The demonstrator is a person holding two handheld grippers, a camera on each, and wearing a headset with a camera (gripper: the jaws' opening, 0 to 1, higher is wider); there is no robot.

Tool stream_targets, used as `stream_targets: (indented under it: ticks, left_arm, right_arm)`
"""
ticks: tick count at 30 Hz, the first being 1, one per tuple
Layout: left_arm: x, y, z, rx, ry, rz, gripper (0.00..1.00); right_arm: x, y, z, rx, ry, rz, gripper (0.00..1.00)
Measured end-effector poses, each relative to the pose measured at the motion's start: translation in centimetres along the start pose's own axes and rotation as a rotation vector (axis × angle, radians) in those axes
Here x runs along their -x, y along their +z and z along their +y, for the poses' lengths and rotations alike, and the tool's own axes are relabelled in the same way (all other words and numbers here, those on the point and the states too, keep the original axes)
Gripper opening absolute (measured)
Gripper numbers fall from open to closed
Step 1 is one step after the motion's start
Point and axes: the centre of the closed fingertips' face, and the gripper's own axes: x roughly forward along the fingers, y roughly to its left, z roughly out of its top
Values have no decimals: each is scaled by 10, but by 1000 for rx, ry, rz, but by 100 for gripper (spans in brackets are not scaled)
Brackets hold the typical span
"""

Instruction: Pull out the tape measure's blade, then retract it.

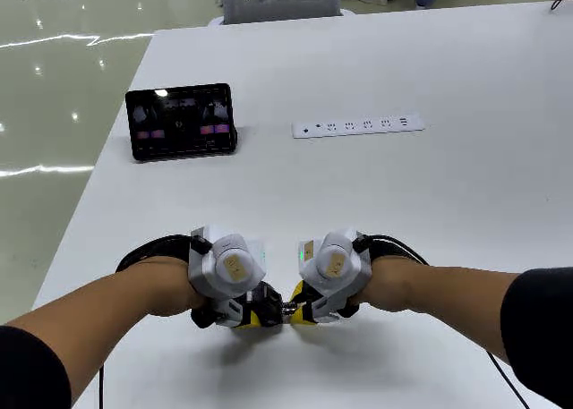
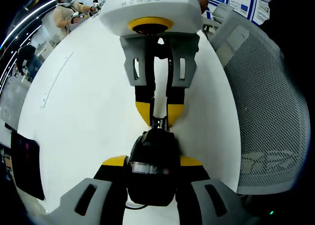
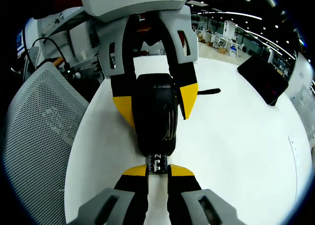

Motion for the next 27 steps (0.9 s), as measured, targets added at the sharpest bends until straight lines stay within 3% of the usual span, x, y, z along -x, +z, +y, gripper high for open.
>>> stream_targets:
  ticks: [27]
  left_arm:
    - [-1, 1, -1, -4, 3, -4, 32]
  right_arm:
    - [8, -12, 0, -19, -7, 12, 10]
